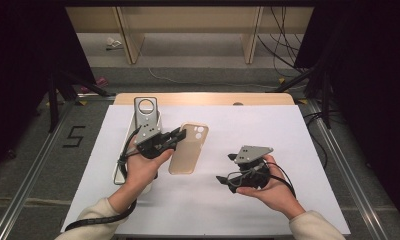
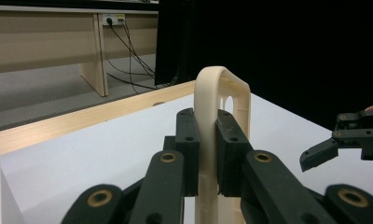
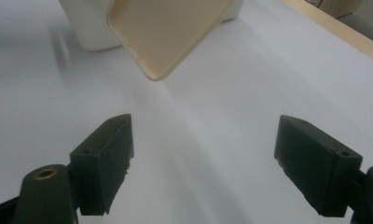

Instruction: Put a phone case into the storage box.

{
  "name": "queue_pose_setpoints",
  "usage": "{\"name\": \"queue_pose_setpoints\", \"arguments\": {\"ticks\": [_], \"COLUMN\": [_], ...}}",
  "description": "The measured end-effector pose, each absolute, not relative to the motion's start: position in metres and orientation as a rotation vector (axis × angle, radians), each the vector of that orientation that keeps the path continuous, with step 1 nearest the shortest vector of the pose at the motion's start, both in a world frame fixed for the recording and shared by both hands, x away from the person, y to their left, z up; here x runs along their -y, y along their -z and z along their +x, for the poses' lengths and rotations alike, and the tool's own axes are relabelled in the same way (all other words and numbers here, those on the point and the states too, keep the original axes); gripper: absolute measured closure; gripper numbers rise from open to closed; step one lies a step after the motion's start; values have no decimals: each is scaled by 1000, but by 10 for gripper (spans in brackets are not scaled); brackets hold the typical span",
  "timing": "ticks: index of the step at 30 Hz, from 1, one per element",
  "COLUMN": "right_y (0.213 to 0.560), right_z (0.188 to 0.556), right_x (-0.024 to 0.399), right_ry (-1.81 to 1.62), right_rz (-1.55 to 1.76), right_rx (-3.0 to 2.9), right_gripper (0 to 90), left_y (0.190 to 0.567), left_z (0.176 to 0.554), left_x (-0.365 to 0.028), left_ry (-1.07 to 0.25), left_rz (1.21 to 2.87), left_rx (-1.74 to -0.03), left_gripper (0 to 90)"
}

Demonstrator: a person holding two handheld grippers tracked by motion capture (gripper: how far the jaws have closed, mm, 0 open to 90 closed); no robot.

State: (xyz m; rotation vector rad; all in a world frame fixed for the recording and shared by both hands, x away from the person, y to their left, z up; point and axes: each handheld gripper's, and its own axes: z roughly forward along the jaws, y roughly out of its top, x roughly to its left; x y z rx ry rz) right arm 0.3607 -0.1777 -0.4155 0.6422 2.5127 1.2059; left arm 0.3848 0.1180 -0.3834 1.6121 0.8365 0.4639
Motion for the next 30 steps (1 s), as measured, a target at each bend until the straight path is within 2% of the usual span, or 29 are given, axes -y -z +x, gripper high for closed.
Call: {"name": "queue_pose_setpoints", "arguments": {"ticks": [30], "right_y": [415], "right_z": [358], "right_x": [205], "right_ry": [-1236], "right_rz": [760], "right_rx": [-2413], "right_gripper": [184], "left_y": [366], "left_z": [384], "left_x": [-137], "left_ry": [-506], "left_rz": [1565], "left_rx": [-826], "left_gripper": [811]}}
